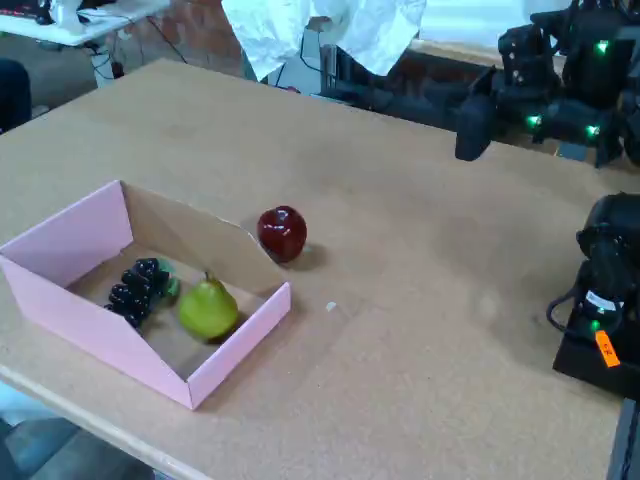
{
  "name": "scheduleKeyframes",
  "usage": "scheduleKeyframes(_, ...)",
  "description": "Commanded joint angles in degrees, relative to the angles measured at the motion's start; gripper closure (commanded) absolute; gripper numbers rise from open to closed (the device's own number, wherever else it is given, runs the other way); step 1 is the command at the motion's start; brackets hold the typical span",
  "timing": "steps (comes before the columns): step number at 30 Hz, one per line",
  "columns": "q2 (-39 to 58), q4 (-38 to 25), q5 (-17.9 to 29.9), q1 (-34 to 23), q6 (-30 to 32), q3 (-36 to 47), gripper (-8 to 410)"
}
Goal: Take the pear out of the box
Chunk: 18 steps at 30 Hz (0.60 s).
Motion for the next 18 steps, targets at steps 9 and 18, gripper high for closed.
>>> scheduleKeyframes(9, 0.0, 0.8, -0.1, 0.0, 2.0, 0.8, 402)
scheduleKeyframes(18, 0.0, -0.7, -3.3, 0.0, 6.5, 0.8, 402)
